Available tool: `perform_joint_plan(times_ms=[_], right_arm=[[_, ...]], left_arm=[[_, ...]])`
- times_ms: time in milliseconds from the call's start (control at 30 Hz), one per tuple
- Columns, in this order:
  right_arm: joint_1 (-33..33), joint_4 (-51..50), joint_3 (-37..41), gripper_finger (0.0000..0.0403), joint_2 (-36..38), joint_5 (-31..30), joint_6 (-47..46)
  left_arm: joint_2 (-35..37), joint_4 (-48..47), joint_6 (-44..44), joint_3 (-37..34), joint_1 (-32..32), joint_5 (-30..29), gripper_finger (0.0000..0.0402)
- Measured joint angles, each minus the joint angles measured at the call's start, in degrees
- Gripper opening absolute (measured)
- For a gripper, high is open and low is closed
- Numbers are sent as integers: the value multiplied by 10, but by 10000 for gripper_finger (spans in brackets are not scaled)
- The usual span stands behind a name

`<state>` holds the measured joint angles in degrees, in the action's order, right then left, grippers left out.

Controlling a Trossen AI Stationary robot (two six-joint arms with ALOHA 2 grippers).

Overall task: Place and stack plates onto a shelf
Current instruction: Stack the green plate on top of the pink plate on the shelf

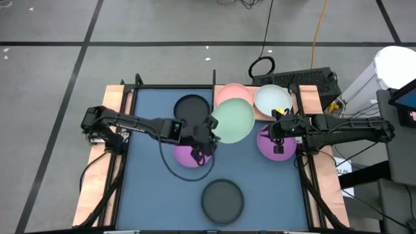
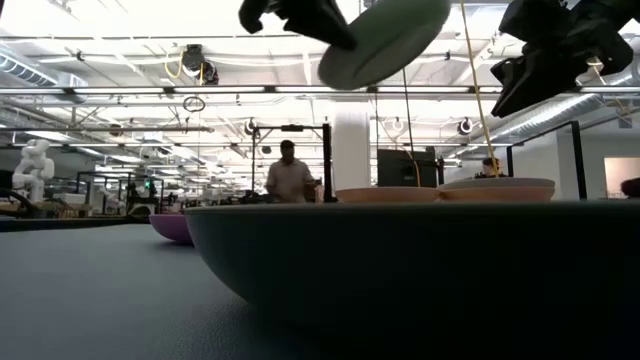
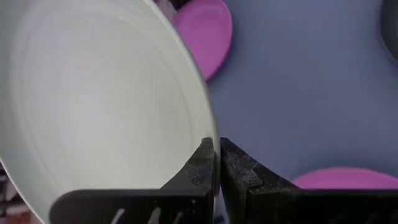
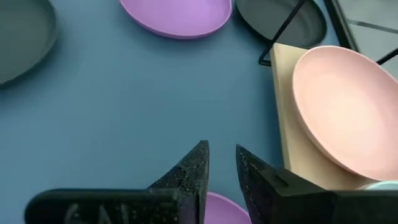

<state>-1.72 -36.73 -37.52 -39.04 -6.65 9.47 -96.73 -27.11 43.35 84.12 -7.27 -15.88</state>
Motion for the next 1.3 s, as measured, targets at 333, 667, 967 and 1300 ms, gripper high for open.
perform_joint_plan(times_ms=[333, 667, 967, 1300], right_arm=[[0, 0, 0, 59, 27, 7, -55], [0, 0, 0, 6, 83, 6, -45], [0, 0, 0, 1, 98, 5, -35], [0, 1, 0, 0, 99, 5, -26]], left_arm=[[0, 94, 34, 0, 67, 39, 9], [-27, 249, 14, 1, 130, 119, 9], [-95, 367, 2, 1, 154, 140, 9], [-180, 455, -46, 47, 188, 130, 9]])
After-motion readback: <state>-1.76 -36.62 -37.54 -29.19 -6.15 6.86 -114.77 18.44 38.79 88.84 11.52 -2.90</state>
